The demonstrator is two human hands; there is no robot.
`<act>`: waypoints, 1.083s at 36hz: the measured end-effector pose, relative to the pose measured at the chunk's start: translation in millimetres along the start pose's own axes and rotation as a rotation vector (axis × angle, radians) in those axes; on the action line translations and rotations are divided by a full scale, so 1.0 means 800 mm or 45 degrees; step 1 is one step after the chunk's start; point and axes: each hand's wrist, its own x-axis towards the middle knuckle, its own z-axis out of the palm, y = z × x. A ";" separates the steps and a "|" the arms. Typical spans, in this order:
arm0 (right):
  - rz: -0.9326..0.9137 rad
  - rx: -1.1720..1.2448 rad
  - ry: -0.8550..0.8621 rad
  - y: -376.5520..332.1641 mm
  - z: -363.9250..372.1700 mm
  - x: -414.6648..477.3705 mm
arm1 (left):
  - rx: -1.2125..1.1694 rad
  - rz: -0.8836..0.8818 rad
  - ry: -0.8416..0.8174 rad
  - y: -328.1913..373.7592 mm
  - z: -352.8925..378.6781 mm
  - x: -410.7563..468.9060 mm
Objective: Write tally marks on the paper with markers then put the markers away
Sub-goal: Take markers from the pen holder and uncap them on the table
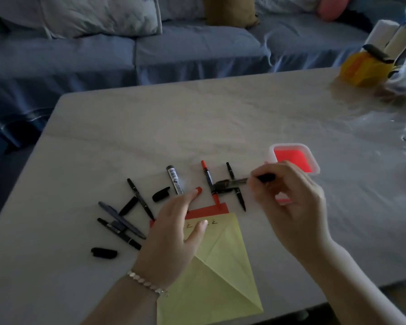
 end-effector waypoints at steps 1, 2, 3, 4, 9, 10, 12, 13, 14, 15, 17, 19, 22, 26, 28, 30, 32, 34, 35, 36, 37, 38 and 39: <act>0.085 0.118 -0.044 -0.007 0.011 -0.004 | -0.014 0.017 0.009 0.001 -0.003 -0.002; 0.185 0.254 -0.084 -0.013 0.022 -0.008 | -0.025 0.022 0.015 0.002 -0.006 -0.005; 0.277 0.385 -0.111 -0.019 0.033 -0.013 | -0.030 0.035 0.019 0.001 -0.008 -0.009; 0.350 0.498 -0.117 -0.024 0.043 -0.017 | -0.026 0.060 0.034 0.000 -0.011 -0.013; 0.747 0.813 -0.041 -0.042 0.081 -0.037 | -0.003 0.038 0.105 -0.008 -0.022 -0.034; 0.820 0.811 -0.134 -0.044 0.088 -0.042 | -0.008 0.022 0.098 -0.008 -0.023 -0.039; 0.912 0.732 -0.370 -0.046 0.101 -0.053 | -0.084 0.030 0.052 -0.006 -0.027 -0.044; 0.928 0.666 -0.458 -0.047 0.105 -0.058 | -0.133 0.046 0.028 -0.006 -0.029 -0.046; 0.935 0.601 -0.513 -0.048 0.108 -0.061 | -0.167 0.058 0.007 -0.006 -0.030 -0.048; 0.944 0.549 -0.544 -0.049 0.110 -0.062 | -0.187 0.066 -0.011 -0.007 -0.030 -0.049; 0.964 0.499 -0.563 -0.049 0.113 -0.065 | -0.205 0.056 -0.036 -0.013 -0.028 -0.054; 0.971 0.500 -0.545 -0.048 0.117 -0.067 | -0.206 0.033 -0.041 -0.019 -0.025 -0.059; 0.984 0.530 -0.556 -0.047 0.123 -0.072 | -0.174 0.012 -0.028 -0.022 -0.022 -0.064; 1.010 0.665 -0.588 -0.044 0.122 -0.072 | -0.223 -0.029 -0.052 -0.028 -0.025 -0.069; 0.965 0.669 -0.604 -0.043 0.122 -0.074 | -0.240 -0.026 -0.066 -0.031 -0.027 -0.071; 0.953 0.699 -0.569 -0.044 0.121 -0.075 | -0.157 -0.011 -0.053 -0.035 -0.029 -0.075; 0.988 0.742 -0.454 -0.044 0.117 -0.075 | -0.035 -0.023 -0.028 -0.037 -0.034 -0.080; 0.962 0.703 -0.376 -0.040 0.113 -0.076 | -0.040 -0.180 0.048 -0.047 -0.042 -0.090; 0.935 0.679 -0.361 -0.036 0.111 -0.078 | -0.047 -0.290 0.097 -0.056 -0.046 -0.096; 0.909 0.663 -0.356 -0.031 0.110 -0.082 | -0.013 -0.368 0.161 -0.068 -0.049 -0.104; 0.874 0.648 -0.362 -0.027 0.110 -0.087 | 0.081 -0.395 0.226 -0.082 -0.052 -0.113; 0.819 0.615 -0.384 -0.022 0.110 -0.093 | 0.187 -0.389 0.281 -0.097 -0.055 -0.122; 0.758 0.563 -0.424 -0.019 0.110 -0.099 | 0.265 -0.393 0.305 -0.111 -0.056 -0.130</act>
